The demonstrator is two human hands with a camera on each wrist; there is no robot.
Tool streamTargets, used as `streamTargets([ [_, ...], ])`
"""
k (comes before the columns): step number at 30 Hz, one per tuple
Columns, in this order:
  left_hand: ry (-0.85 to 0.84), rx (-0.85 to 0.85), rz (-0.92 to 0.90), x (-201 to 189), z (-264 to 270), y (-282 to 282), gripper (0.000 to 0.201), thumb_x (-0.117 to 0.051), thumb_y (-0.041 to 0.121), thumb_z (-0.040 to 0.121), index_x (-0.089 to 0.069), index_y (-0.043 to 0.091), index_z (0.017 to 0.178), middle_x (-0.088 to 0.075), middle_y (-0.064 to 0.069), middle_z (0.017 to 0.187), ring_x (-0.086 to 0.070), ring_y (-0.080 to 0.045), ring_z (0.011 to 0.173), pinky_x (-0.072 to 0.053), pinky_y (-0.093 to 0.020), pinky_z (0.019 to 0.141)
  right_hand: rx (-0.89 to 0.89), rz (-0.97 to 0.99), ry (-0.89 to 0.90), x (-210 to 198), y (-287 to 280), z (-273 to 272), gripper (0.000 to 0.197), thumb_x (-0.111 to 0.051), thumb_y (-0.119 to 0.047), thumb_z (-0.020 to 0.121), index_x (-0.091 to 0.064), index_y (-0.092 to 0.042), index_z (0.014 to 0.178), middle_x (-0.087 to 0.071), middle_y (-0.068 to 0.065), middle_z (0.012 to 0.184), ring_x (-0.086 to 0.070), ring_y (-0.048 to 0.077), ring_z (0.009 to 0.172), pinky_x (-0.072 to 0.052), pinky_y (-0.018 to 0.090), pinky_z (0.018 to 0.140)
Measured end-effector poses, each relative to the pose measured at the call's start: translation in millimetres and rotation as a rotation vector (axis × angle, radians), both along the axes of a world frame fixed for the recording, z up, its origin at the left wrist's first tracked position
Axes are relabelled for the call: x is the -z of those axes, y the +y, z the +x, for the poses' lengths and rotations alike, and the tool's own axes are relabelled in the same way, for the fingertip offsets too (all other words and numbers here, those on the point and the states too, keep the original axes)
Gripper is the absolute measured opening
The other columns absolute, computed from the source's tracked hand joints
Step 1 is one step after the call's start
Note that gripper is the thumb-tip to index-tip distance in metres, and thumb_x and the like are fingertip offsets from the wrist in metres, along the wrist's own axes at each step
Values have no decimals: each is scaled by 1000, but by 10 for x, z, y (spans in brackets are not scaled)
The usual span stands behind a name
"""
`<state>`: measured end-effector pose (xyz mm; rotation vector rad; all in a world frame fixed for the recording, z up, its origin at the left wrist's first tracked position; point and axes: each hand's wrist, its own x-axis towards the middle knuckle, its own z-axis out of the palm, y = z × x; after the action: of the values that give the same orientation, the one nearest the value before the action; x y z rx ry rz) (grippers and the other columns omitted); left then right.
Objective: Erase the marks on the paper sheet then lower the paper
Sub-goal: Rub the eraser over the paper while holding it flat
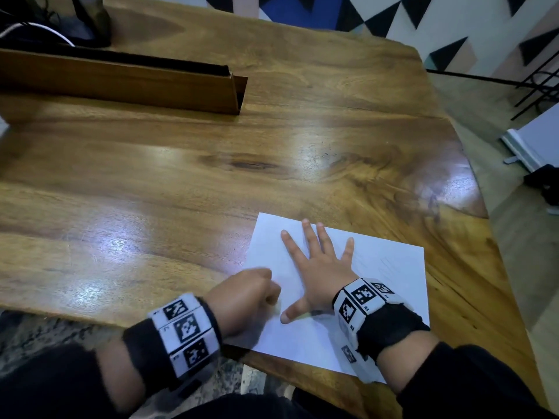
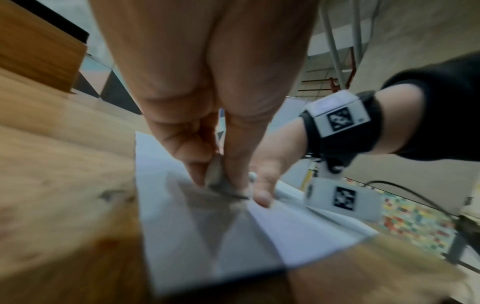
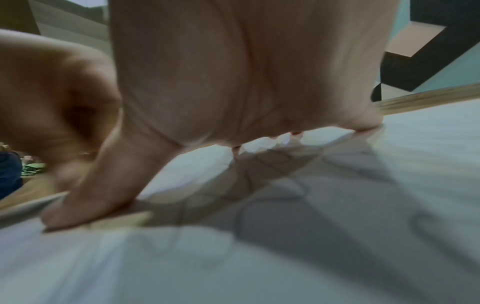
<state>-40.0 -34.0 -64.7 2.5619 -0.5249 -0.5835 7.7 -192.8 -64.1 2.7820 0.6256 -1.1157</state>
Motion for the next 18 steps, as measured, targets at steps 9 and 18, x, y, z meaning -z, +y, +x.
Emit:
streamTargets([
  [9, -44, -126, -25, -52, 316, -120, 7, -59, 17, 81, -60, 10, 79, -45, 1, 81, -46, -17, 75, -30, -25, 59, -15, -9, 0, 21, -7, 13, 143, -68, -79, 53, 40, -36, 137, 52, 4, 141, 43, 31, 134, 16, 74, 101],
  [18, 159, -15, 9, -106, 134, 18, 17, -71, 31, 72, -67, 16, 81, -62, 1, 77, -58, -15, 74, -34, -17, 55, 22, 66, -29, 12, -84, 32, 149, -74, -71, 56, 38, -22, 140, 43, -1, 149, 36, 21, 139, 13, 67, 109],
])
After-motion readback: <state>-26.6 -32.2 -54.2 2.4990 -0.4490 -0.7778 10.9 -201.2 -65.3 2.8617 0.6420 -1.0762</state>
